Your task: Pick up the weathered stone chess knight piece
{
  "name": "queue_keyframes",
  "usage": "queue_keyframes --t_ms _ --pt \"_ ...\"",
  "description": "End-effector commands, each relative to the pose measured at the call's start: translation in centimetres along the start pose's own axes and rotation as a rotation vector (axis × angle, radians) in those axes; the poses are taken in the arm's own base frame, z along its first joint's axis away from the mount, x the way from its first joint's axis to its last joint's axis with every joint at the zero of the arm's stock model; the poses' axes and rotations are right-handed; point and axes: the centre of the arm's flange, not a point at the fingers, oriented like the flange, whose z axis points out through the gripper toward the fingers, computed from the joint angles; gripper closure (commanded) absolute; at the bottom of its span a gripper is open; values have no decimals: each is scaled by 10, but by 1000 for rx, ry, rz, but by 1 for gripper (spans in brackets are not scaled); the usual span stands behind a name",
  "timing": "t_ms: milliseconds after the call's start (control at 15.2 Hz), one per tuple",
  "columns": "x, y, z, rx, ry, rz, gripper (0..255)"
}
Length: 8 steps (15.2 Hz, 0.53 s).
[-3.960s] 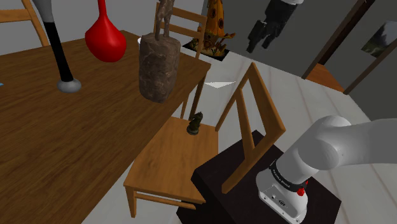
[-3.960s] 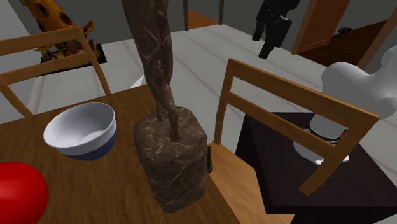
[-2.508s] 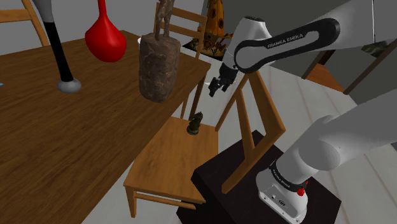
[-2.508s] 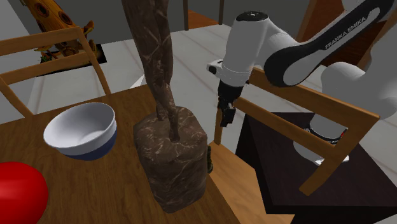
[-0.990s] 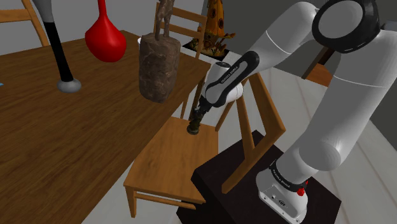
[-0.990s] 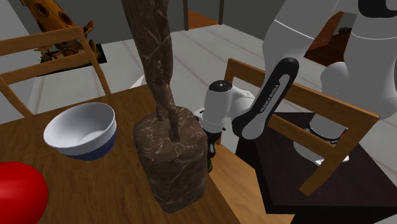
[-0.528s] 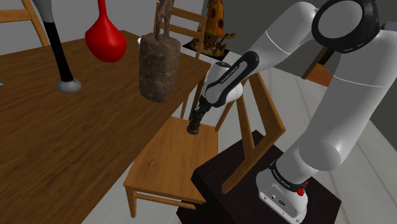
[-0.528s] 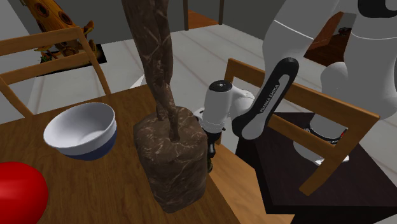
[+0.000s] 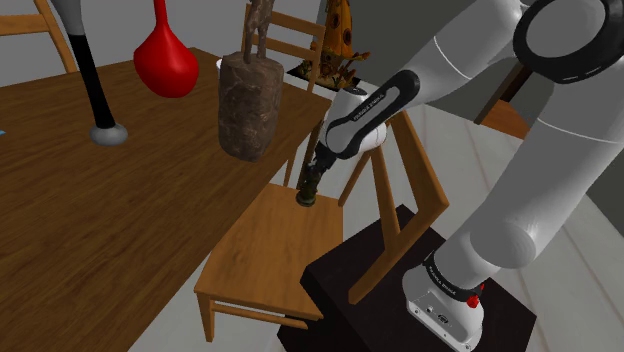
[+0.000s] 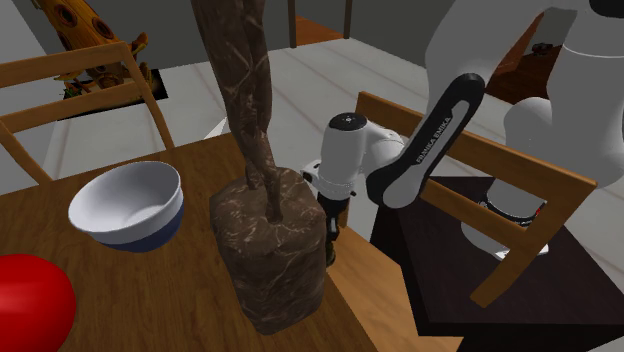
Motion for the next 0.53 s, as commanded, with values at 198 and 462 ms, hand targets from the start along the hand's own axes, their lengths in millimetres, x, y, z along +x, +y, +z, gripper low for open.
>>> queue_keyframes --t_ms 198,462 --pt "1 -1 -26 0 0 0 255" --pt "3 -2 -47 0 0 0 255"
